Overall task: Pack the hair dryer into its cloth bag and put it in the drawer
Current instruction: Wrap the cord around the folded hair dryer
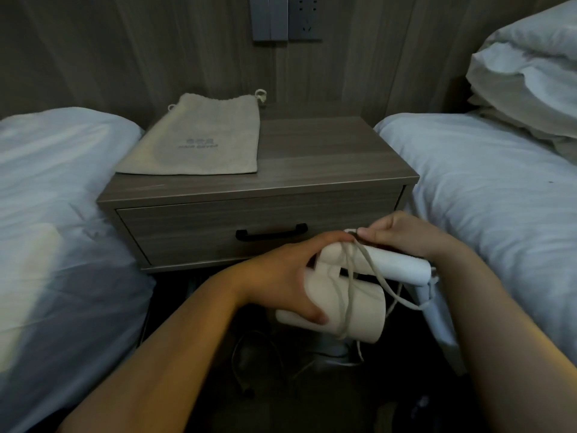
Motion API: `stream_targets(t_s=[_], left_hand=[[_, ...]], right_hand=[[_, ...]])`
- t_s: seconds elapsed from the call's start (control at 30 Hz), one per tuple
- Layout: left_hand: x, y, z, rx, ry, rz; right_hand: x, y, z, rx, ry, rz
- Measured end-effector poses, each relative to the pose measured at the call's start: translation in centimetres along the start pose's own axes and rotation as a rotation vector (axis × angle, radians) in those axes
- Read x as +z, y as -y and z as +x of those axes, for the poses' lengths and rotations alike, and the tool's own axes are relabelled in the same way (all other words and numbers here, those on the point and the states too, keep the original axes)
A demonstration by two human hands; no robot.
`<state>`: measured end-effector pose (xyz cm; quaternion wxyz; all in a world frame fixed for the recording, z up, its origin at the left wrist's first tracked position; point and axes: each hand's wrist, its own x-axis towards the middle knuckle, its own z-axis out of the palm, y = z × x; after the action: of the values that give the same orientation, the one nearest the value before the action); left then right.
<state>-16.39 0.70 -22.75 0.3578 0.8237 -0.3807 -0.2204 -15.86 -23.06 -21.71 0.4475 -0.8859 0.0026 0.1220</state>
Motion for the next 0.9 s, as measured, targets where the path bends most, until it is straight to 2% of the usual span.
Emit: stream_targets(t_s=[0.07,0.2,0.27,0.4,0.53,0.67,0.9], left_hand=[[-0.4,0.3,-0.1,0.022,-0.01,-0.089],[-1.1,0.9,-0.2,0.096,-0.097,-0.374],[-1.2,1.1,-0.2,0.115,-0.178,-0.494],[-1.5,1.0,0.0,0.094,-0.347,-0.675],[-1.9,0.9,0.2,0.018,-0.455,-0.72],[-1.6,1.0,0.7,-0.054,-0.483,-0.702],[-1.6,0.7,1.1,-0.111,-0.581,-0.738]], right_hand=[[-0.4,-1.1,0.6,0.014,0.083,0.192],[0.0,-3.3,2.2,0.128,0.052,0.674],[1.1,-3.5,2.5,0.044,0.107,0.771],[3.0,-1.8,2.3,-0.056,0.141,0.66],[3.2,-0.4,1.4,-0.11,0.128,0.509],[2.4,0.9,0.1,-0.084,0.04,0.33],[1.9,2.1,-1.3,0.018,0.014,-0.003]])
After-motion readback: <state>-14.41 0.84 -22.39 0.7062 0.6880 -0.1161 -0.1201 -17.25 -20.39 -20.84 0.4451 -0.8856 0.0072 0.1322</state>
